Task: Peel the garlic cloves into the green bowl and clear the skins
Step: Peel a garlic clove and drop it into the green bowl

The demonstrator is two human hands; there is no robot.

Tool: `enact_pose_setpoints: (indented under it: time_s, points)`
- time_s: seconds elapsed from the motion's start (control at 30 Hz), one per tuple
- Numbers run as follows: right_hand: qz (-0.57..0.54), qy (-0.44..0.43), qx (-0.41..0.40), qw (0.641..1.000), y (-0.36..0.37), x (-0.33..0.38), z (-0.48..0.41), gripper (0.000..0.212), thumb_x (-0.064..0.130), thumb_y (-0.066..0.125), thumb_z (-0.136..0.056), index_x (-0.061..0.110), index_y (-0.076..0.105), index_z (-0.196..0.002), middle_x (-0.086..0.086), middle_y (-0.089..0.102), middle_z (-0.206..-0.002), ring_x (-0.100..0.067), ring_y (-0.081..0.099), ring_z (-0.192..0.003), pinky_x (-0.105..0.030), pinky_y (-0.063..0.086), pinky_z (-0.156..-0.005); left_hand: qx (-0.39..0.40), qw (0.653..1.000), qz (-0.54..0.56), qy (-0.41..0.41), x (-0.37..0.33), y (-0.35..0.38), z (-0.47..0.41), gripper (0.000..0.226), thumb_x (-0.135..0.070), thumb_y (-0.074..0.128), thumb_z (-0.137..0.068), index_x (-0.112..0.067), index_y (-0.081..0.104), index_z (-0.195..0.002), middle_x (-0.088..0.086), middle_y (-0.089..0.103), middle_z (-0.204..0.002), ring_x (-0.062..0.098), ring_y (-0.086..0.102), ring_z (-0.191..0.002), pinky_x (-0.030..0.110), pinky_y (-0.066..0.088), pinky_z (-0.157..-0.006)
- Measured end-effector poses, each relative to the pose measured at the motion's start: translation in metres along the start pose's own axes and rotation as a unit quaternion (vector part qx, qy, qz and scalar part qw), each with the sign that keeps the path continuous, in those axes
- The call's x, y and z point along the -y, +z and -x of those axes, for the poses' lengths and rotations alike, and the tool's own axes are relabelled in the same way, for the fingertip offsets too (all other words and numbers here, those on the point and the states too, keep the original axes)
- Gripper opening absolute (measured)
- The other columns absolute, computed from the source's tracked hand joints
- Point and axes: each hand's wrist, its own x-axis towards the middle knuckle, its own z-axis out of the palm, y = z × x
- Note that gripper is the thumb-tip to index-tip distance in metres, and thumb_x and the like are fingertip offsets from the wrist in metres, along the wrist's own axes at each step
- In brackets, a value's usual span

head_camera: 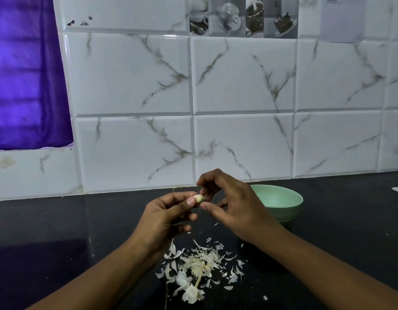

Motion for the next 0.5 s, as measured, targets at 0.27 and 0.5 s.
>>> enact_pose_setpoints:
  time_s: [0.27, 0.5]
  points:
    - [0.1, -0.048, 0.032, 0.993, 0.0013, -0.0014, -0.0004, 0.035, 0.016, 0.061, -0.082, 0.031, 0.043, -0.108, 0.021, 0.042, -0.087, 0.005, 0.045, -0.076, -0.005, 0.033, -0.063, -0.007, 1.0, -0.022, 0.002, 0.0004, 0.0029, 0.0026, 0.022, -0.015, 0.068, -0.068, -0.006, 0.071, -0.088, 0.005, 0.072, -0.078, 0.007, 0.06, -0.055, 0.018, 0.046, -0.044]
    - [0.086, -0.039, 0.007, 0.995, -0.0032, -0.0019, -0.0001, 0.033, 0.014, 0.065, -0.081, 0.031, 0.045, -0.103, 0.018, 0.049, -0.079, -0.002, 0.052, -0.071, -0.024, 0.048, -0.062, -0.001, 1.0, -0.012, 0.006, -0.0008, 0.0031, 0.003, 0.019, -0.014, 0.067, -0.068, -0.009, 0.073, -0.085, 0.005, 0.072, -0.08, 0.007, 0.06, -0.055, 0.018, 0.046, -0.044]
